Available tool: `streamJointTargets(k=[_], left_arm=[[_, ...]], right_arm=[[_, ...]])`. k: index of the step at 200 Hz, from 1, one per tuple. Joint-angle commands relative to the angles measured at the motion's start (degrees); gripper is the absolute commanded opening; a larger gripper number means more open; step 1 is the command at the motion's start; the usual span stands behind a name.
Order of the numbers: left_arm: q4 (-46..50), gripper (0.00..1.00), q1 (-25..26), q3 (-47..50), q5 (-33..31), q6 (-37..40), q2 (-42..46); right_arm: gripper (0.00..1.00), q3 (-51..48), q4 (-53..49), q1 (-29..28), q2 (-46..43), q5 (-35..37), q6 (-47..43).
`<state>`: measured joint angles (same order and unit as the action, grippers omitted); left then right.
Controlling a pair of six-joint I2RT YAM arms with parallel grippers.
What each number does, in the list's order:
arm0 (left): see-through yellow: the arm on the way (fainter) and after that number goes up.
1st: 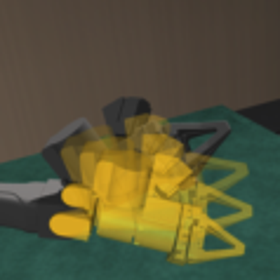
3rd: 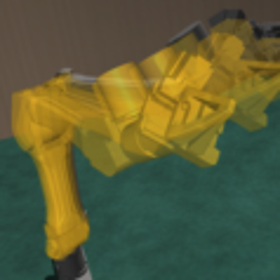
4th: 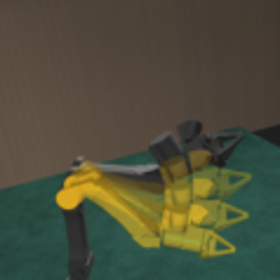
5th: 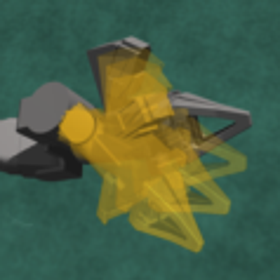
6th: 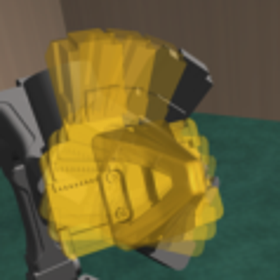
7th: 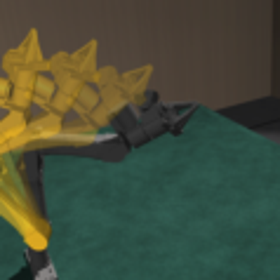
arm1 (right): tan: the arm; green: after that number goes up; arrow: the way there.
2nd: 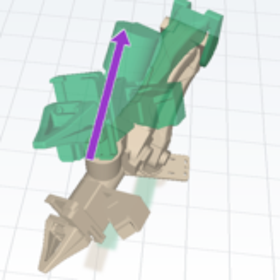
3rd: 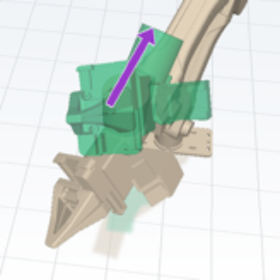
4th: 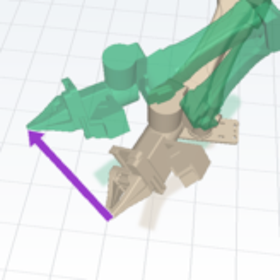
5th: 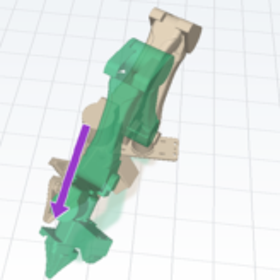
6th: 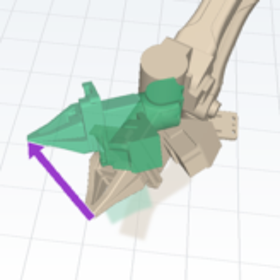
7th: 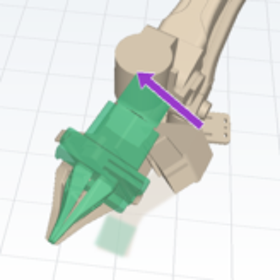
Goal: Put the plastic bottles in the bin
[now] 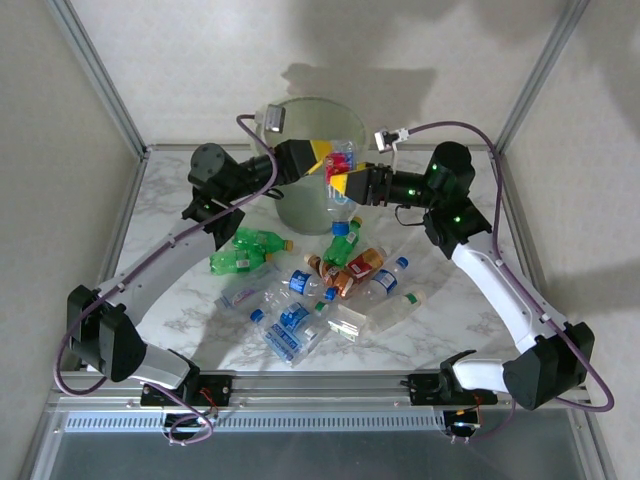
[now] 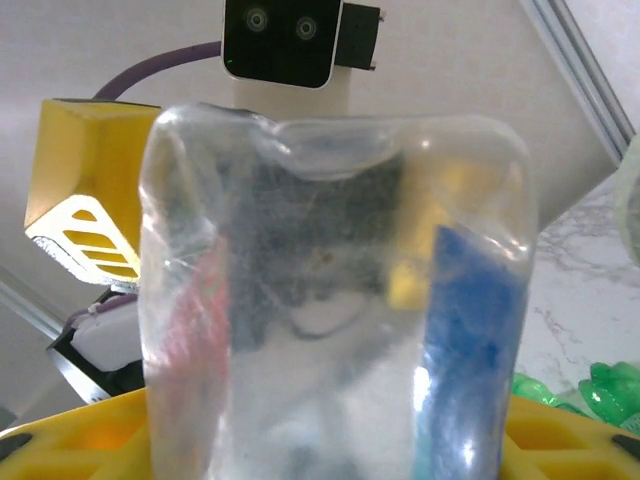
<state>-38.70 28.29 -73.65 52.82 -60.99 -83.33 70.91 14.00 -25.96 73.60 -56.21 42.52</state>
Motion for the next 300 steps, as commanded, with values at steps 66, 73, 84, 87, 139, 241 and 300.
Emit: streamJointTargets(k=[66, 73, 84, 87, 139, 241, 300], left_arm=[[-6.37, 0.75, 0.57, 0.35, 3.42, -2.44, -2.0], [-6.68, 0.74, 0.53, 0.26, 3.58, -2.71, -2.18], [-7.32, 0.73, 0.57, 0.17, 3.91, -3.14, -2.52], [-7.48, 0.72, 0.54, 0.17, 3.95, -3.17, -2.59], [-8.23, 0.58, 0.36, 0.17, 2.97, -3.17, -2.63], [-11.84, 0.45, -2.56, 1.74, -7.38, -9.64, -2.59], [-18.63, 0.43, -5.14, 3.95, -11.64, -18.58, -3.54]], right_arm=[[0.59, 0.47, 3.54, -2.04, 1.35, -1.45, 1.97], [0.6, 0.69, 3.34, -2.19, 1.42, -1.38, 1.87], [0.6, 0.96, 3.05, -2.24, 1.62, -0.97, 1.79], [0.6, 0.99, 3.05, -2.23, 1.63, -0.93, 1.78], [0.61, 1.41, 2.7, -2.26, 1.89, -0.31, 1.86], [0.99, -0.18, 0.51, -2.26, 0.12, 3.34, 1.57], [0.93, -3.69, -1.82, -5.01, -2.5, 7.96, -0.1]])
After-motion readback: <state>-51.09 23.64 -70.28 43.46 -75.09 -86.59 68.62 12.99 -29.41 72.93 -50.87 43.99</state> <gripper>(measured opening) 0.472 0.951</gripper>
